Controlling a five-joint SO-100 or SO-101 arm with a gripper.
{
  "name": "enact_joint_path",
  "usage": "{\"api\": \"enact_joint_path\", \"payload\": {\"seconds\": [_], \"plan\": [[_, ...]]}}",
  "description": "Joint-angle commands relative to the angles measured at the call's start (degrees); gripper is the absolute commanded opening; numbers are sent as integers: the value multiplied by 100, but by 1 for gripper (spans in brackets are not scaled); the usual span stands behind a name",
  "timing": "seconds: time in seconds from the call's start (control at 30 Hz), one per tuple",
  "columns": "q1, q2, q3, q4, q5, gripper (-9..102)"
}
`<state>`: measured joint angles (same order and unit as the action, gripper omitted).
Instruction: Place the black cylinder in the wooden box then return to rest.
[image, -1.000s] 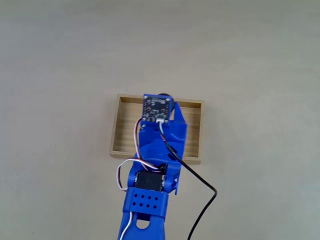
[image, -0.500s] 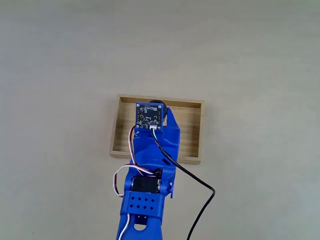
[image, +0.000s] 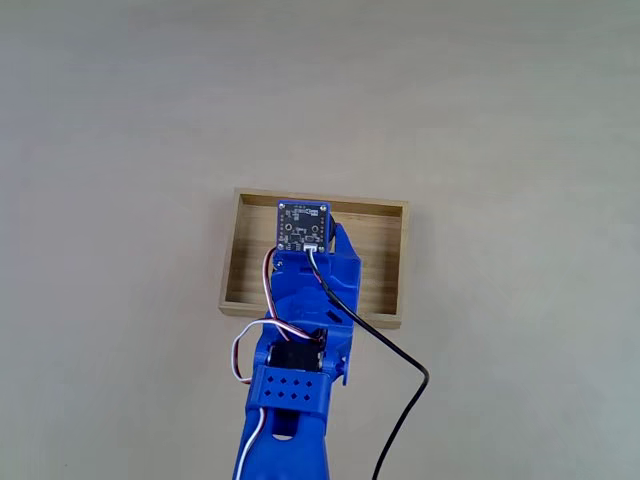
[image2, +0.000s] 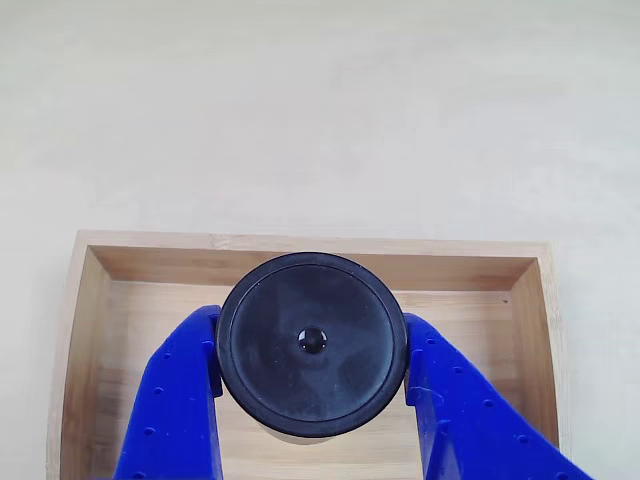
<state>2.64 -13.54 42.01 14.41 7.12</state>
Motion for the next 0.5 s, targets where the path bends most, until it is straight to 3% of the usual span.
{"api": "enact_joint_path", "payload": {"seconds": [0.0,0.47], "plan": [[0,-9,-123,-290,9,16],[9,396,-123,-536,9,17]]}}
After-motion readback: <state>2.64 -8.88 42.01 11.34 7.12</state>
